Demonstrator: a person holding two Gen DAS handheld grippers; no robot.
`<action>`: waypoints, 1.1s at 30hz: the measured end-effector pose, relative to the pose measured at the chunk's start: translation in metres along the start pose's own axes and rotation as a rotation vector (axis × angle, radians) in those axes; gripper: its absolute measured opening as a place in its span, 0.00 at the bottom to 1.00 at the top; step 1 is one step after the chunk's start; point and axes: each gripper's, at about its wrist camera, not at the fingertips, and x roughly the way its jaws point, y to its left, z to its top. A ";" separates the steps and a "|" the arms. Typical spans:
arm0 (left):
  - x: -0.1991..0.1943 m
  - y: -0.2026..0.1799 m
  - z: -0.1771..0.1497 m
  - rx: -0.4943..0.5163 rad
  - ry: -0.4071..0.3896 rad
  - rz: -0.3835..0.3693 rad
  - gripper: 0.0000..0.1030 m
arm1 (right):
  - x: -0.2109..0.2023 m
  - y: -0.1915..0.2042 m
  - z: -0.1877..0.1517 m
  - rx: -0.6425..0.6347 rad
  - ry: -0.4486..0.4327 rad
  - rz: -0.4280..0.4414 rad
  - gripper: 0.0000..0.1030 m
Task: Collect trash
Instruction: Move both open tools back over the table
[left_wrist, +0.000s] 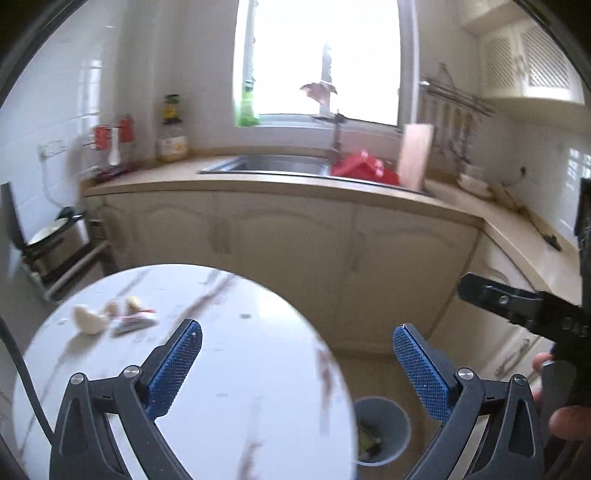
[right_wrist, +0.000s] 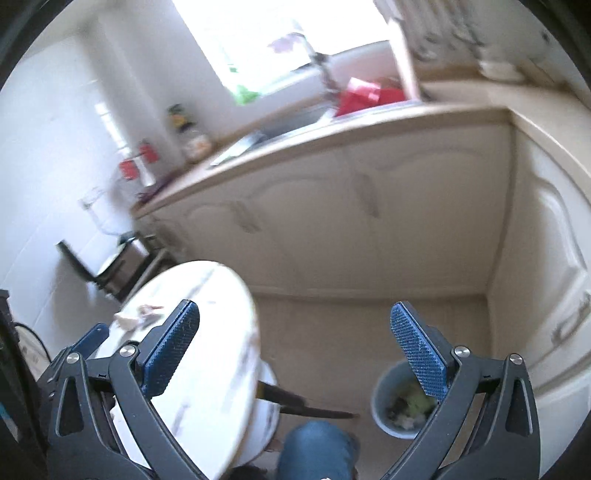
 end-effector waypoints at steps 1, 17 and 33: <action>-0.008 0.009 -0.003 -0.007 -0.008 0.024 0.99 | 0.001 0.016 0.001 -0.024 -0.002 0.019 1.00; -0.130 0.134 -0.043 -0.214 -0.058 0.314 0.99 | 0.029 0.211 -0.041 -0.297 0.028 0.251 1.00; -0.133 0.192 -0.071 -0.321 -0.051 0.352 0.99 | 0.055 0.296 -0.066 -0.506 0.031 0.210 1.00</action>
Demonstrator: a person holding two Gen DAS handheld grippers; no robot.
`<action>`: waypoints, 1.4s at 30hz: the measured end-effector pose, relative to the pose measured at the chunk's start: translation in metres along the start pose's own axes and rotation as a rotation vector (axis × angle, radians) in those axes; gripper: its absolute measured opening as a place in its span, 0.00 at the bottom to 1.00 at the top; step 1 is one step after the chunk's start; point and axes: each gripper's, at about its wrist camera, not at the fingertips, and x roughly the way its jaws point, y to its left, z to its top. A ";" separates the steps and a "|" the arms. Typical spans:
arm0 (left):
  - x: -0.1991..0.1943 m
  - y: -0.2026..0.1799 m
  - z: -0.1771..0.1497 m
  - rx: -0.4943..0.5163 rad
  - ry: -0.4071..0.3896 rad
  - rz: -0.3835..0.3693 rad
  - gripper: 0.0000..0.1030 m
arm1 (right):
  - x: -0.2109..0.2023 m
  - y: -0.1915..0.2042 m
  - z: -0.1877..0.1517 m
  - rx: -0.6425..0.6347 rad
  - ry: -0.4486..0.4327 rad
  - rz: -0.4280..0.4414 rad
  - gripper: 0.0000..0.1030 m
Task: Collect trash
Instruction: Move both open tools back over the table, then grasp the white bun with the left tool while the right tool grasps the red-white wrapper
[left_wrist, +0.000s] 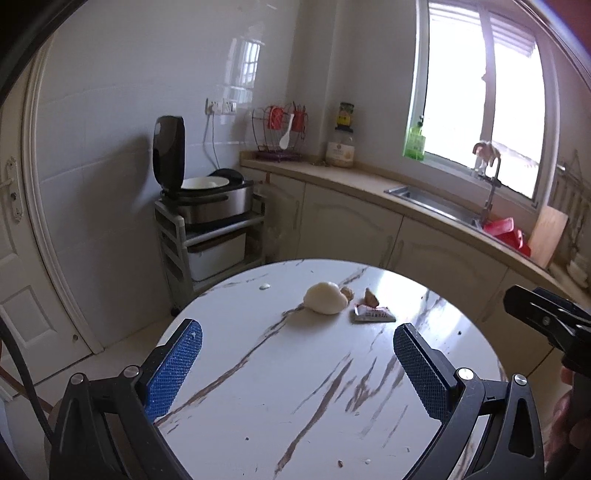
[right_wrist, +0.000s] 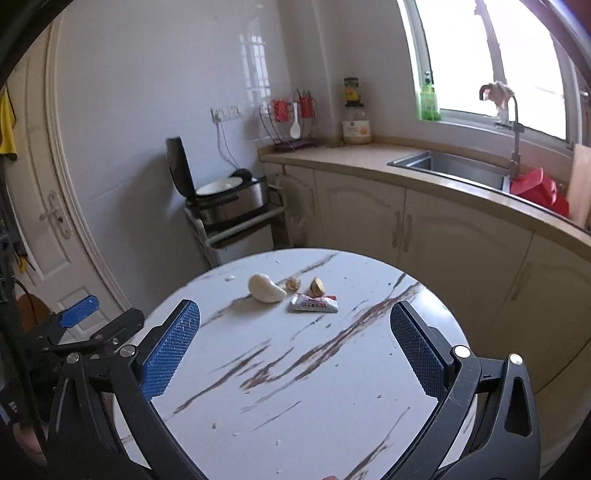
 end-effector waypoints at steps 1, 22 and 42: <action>0.008 0.000 0.003 0.000 0.010 0.002 0.99 | 0.008 -0.003 0.000 -0.001 0.020 -0.008 1.00; 0.278 -0.027 0.089 0.016 0.285 -0.042 0.99 | 0.215 -0.058 -0.024 -0.022 0.399 -0.043 1.00; 0.394 -0.019 0.118 0.039 0.337 -0.147 0.60 | 0.254 -0.044 -0.025 -0.108 0.413 0.004 1.00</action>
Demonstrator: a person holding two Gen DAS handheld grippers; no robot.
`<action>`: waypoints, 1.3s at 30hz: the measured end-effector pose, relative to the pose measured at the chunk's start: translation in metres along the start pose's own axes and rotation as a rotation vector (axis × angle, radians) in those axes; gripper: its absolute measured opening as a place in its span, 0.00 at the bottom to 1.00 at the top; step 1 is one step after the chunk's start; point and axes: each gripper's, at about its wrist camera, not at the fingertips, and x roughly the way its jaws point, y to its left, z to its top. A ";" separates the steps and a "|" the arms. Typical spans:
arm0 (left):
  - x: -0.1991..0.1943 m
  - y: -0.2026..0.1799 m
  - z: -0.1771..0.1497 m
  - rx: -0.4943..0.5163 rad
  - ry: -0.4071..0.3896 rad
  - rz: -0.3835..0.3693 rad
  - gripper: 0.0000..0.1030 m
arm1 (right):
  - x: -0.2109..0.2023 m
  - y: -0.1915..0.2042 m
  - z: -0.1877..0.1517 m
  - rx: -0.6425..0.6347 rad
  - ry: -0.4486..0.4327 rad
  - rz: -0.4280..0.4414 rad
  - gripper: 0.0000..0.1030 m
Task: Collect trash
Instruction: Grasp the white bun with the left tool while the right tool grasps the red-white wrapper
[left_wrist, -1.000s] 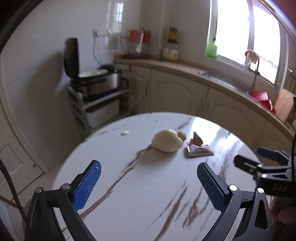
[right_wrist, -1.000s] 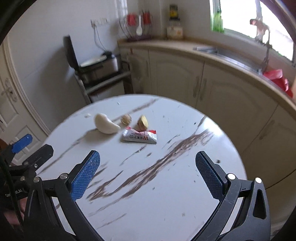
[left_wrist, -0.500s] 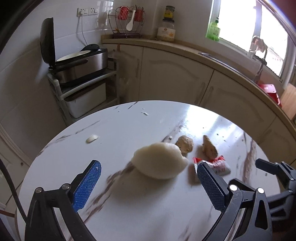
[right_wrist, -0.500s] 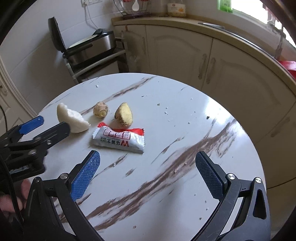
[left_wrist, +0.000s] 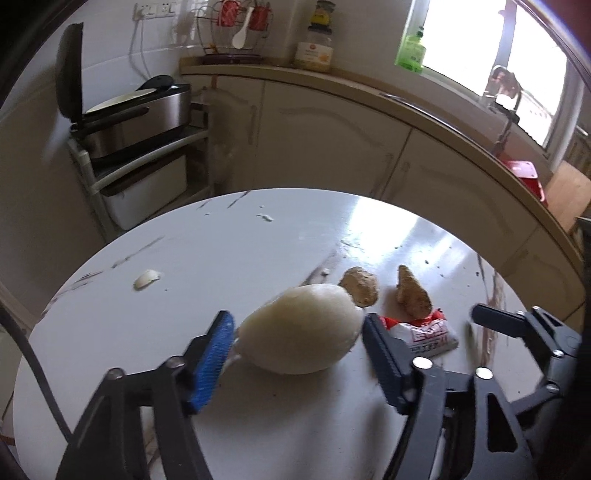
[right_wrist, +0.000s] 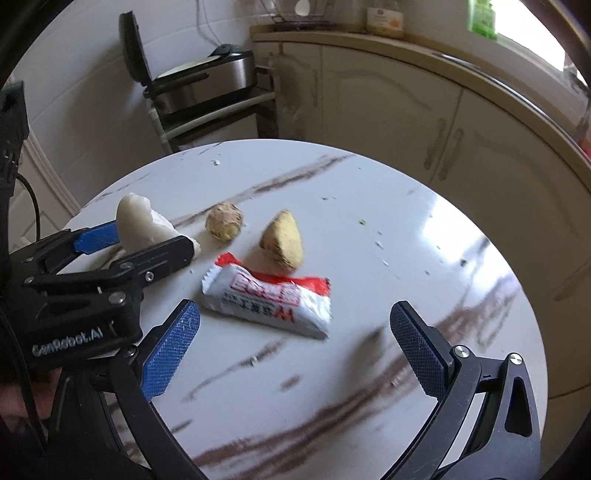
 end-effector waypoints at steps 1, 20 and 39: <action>-0.004 0.002 -0.006 0.001 -0.002 -0.005 0.59 | 0.003 0.001 0.001 -0.001 0.005 -0.003 0.99; -0.055 0.013 -0.064 -0.016 -0.026 -0.026 0.55 | -0.006 0.002 -0.002 -0.048 -0.034 0.032 0.35; -0.091 0.007 -0.080 -0.022 -0.044 -0.006 0.55 | -0.004 0.017 -0.001 -0.079 -0.026 0.106 0.15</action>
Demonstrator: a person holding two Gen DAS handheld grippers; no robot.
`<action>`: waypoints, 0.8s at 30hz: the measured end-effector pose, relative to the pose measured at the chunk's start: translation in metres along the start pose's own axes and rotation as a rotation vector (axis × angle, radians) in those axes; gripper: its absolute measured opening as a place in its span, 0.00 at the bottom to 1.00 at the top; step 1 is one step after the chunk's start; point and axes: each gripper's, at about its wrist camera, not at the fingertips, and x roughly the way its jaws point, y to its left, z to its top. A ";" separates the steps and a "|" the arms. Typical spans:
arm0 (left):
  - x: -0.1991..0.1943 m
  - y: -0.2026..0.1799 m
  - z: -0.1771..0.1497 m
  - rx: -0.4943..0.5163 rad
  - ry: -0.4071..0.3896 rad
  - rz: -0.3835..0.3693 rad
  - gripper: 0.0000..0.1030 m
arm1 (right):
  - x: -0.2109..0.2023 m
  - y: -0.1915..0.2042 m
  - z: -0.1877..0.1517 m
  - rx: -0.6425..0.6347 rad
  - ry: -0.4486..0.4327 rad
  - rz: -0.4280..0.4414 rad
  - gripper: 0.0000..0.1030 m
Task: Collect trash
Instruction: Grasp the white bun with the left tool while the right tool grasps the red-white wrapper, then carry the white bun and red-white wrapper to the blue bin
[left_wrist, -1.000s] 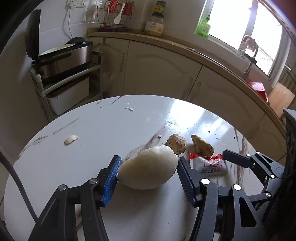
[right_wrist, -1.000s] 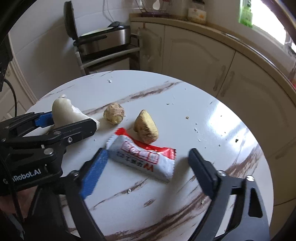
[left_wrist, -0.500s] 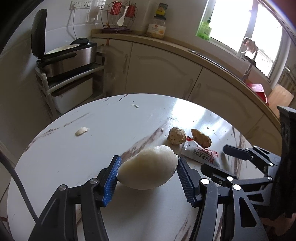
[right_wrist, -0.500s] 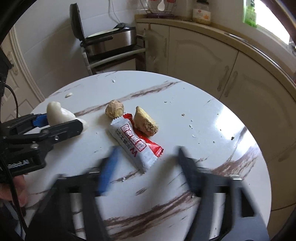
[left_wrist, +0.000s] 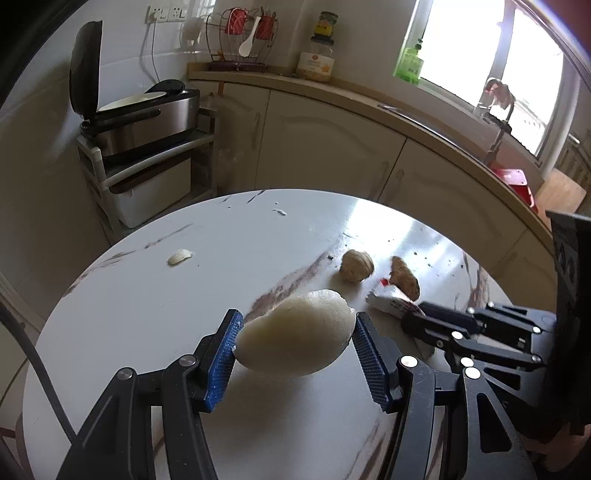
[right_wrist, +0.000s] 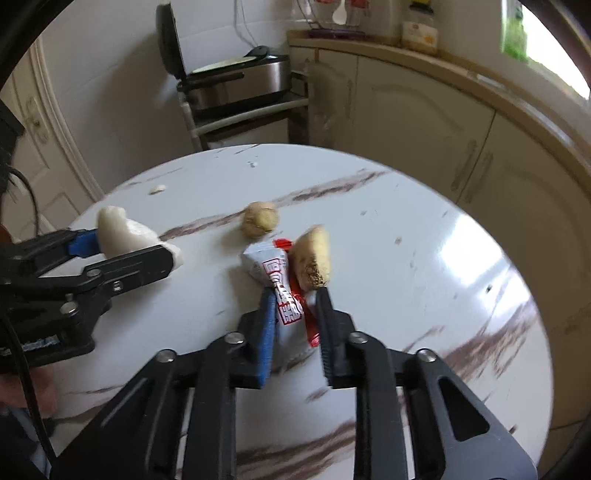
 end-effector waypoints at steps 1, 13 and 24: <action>-0.003 0.000 -0.002 -0.001 -0.001 0.000 0.55 | -0.002 0.000 -0.003 0.008 -0.001 0.015 0.15; -0.053 -0.025 -0.035 0.038 -0.018 -0.024 0.54 | -0.056 -0.018 -0.050 0.161 -0.066 0.141 0.11; -0.106 -0.122 -0.067 0.171 -0.053 -0.084 0.54 | -0.140 -0.041 -0.097 0.236 -0.174 0.081 0.11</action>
